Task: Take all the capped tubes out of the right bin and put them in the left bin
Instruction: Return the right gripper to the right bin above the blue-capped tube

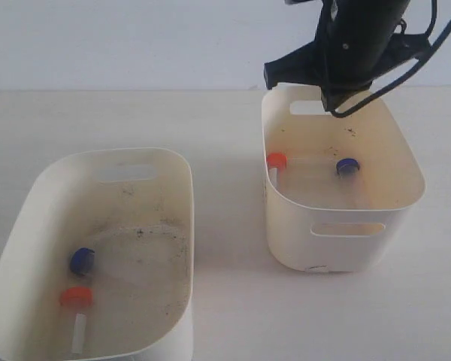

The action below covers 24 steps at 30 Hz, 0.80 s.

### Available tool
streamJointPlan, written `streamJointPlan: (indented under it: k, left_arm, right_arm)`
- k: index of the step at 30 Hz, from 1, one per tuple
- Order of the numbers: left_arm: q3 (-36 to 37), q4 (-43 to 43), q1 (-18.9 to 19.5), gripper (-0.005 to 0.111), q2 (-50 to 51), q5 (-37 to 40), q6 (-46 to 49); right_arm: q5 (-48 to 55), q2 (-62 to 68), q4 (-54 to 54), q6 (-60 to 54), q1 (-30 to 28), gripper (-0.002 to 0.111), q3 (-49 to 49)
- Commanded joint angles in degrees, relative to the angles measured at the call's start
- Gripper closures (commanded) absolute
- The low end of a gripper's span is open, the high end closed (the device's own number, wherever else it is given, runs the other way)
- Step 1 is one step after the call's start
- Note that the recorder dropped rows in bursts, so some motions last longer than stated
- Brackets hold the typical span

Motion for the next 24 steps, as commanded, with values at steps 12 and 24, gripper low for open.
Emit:
streamJointPlan:
  k: [12,24]
  left_arm:
    - [-0.1,-0.2,0.2,0.103,0.2,-0.3,-0.2]
    - [-0.1,-0.2,0.2,0.103,0.2,-0.4,-0.2]
  right_arm:
    - [1.3,11.4,2.8,0.1,-1.3,0.108,-0.2]
    - [-2.3,12.2,9.1,-2.7,-4.4,0.108,-0.2]
